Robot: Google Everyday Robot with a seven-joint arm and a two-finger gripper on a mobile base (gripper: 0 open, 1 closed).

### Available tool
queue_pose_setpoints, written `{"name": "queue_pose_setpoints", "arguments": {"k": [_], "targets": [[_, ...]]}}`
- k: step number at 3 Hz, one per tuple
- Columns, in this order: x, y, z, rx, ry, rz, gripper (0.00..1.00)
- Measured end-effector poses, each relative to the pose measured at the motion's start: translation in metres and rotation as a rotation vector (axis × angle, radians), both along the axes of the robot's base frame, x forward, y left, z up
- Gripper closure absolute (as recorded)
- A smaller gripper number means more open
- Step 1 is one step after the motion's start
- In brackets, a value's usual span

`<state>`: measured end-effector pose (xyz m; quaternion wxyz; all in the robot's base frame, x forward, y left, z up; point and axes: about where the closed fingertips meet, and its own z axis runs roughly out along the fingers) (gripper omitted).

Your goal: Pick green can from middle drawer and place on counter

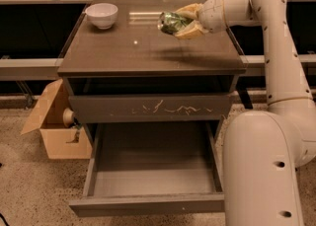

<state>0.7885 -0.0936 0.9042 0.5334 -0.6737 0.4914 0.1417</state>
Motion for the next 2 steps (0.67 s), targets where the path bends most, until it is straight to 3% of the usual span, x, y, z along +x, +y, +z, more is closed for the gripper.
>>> {"name": "queue_pose_setpoints", "arguments": {"k": [1, 2], "targets": [[0.0033, 0.0031, -0.0128, -0.014, 0.069, -0.012, 0.86], [0.005, 0.0044, -0.0221, -0.014, 0.118, -0.021, 0.63]]}}
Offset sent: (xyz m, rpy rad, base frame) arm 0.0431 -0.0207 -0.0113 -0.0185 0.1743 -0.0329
